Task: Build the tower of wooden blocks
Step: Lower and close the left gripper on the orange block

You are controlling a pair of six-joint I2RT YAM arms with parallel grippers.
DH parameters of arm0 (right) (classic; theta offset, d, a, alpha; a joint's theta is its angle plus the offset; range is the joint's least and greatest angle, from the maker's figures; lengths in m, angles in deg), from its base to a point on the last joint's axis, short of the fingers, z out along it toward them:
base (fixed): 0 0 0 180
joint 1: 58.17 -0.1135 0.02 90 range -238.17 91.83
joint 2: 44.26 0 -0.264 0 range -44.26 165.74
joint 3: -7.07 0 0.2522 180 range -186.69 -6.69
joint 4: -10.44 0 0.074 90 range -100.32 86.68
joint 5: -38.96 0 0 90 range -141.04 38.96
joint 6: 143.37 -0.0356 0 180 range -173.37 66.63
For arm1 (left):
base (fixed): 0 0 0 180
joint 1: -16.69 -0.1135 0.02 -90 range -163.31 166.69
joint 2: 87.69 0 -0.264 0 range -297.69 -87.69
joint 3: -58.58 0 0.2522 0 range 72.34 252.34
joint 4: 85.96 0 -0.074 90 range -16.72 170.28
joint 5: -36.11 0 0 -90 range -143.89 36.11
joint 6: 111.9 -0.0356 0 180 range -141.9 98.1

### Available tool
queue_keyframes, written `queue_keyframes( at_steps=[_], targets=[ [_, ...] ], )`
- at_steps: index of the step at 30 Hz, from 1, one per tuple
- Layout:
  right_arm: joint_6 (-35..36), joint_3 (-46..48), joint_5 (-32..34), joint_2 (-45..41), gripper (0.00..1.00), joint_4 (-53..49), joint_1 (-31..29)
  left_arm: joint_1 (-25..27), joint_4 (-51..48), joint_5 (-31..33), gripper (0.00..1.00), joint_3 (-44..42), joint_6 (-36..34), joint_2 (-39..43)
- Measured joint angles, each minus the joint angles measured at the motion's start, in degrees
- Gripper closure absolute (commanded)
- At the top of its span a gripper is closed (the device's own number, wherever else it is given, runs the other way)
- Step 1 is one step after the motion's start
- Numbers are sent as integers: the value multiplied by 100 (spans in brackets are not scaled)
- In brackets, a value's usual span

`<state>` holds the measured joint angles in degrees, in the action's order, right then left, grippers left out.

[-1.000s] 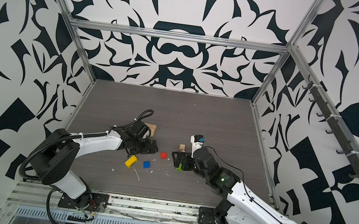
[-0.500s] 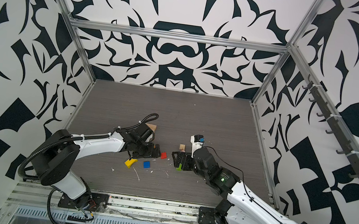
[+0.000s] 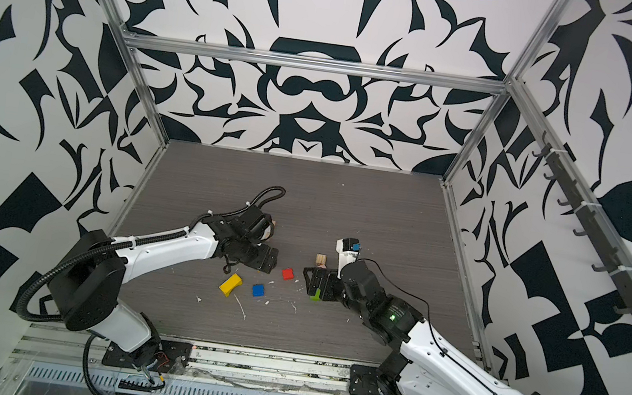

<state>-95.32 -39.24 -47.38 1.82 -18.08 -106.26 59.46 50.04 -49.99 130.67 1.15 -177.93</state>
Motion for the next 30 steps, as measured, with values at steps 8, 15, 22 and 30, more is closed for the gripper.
queue_keyframes(
  at_steps=[8,15,22,30],
  targets=[
    [0,2,35,-83,1,-59,0,0,-13,221,22,291,-1121,-581],
    [0,2,72,-149,1,-129,0,0,0,269,36,389,-1740,-953],
    [0,2,109,-151,1,-168,0,0,22,205,39,415,-1993,-1029],
    [0,2,118,-151,1,-168,0,0,39,57,40,476,-2057,-1158]
  ],
)
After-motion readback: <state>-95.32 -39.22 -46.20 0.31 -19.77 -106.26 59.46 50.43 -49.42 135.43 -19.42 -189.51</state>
